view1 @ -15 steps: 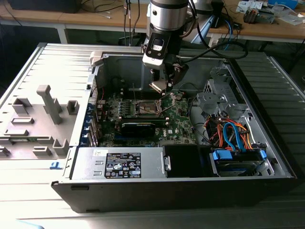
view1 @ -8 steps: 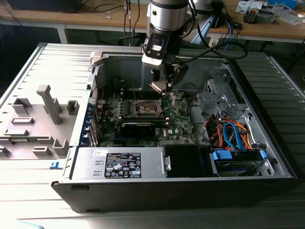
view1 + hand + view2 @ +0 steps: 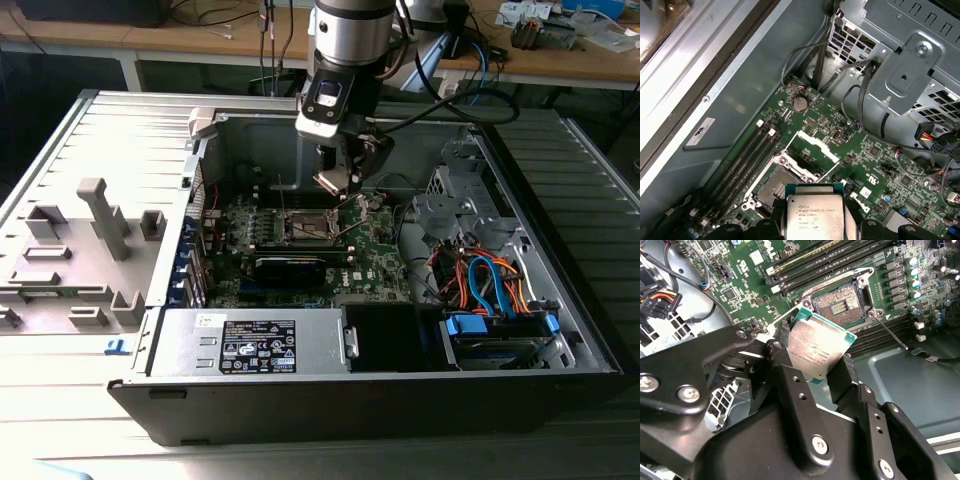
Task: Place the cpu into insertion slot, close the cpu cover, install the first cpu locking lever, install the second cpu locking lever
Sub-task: 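Place the cpu into insertion slot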
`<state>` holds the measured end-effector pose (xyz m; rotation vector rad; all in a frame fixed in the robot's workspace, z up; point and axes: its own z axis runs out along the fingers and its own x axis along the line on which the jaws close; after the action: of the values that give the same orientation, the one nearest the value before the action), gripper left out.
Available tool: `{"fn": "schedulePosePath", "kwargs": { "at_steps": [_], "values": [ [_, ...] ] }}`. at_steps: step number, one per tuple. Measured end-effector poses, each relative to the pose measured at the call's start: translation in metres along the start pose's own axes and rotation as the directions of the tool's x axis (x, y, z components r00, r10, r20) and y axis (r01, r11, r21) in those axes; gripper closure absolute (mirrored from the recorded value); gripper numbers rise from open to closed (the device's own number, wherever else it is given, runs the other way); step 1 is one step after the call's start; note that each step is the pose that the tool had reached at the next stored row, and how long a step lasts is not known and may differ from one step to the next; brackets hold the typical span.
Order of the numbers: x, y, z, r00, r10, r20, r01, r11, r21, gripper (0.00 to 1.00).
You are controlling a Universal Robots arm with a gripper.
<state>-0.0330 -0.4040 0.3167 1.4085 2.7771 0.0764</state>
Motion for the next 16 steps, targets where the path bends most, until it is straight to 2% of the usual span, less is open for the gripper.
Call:
{"fn": "schedulePosePath", "kwargs": {
  "at_steps": [16],
  "values": [
    [0.0, -0.0001, 0.0009, 0.9986, 0.054, 0.0034, -0.054, 0.9986, 0.0004, 0.45]
  ]
}}
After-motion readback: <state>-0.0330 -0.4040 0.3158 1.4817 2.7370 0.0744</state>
